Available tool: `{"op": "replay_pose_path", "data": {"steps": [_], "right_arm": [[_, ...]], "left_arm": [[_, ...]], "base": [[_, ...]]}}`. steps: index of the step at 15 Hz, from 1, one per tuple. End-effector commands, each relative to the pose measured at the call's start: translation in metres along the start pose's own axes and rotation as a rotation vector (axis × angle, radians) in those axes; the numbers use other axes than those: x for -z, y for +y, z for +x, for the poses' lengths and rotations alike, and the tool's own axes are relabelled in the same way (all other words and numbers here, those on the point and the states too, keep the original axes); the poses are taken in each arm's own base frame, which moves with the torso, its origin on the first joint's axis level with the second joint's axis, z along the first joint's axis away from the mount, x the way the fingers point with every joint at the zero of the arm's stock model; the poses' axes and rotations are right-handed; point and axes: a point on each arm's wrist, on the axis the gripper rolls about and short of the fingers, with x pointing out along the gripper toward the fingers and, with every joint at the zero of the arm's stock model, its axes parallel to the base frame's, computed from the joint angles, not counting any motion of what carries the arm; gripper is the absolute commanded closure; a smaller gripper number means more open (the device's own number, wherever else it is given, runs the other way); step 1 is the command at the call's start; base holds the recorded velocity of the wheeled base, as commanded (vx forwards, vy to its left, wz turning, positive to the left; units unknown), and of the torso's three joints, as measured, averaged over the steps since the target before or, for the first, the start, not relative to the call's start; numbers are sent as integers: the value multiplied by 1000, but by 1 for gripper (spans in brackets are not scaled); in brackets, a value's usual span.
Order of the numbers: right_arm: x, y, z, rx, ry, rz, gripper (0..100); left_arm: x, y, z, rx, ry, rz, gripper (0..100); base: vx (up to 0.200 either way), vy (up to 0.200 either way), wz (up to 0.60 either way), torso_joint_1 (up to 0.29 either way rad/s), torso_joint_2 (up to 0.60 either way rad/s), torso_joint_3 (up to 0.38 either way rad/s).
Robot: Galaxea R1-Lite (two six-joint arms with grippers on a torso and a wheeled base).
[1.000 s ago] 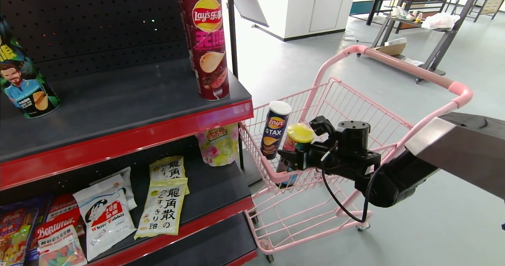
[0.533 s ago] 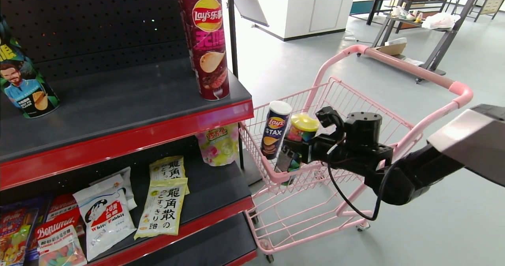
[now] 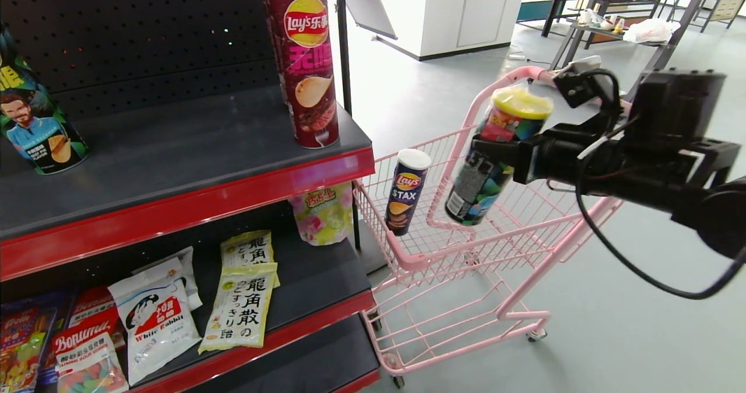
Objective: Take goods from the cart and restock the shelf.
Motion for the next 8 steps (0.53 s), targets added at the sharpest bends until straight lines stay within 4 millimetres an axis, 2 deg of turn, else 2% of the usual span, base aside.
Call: {"op": "replay_pose_path", "data": {"steps": [1,2,4,6,8], "right_arm": [[-53,22,-108,189,-41,-19,100],[-48,28,-135,244,31,-9,100],[-25,45,-177,150,63,20,100],[-5,56,-197,66,74,11,100],[12,57,-205,71,103,-4,100]], "left_arm": [[0,0,0,0,2,0,0],[0,0,0,0,0,0,0],[0,0,0,0,2,0,0],[0,0,0,0,2,0,0],[0,0,0,0,2,0,0]], "base": [[0,0,0,0,0,0],[0,0,0,0,0,0],[0,0,0,0,0,0],[0,0,0,0,0,0],[0,0,0,0,0,0]]}}
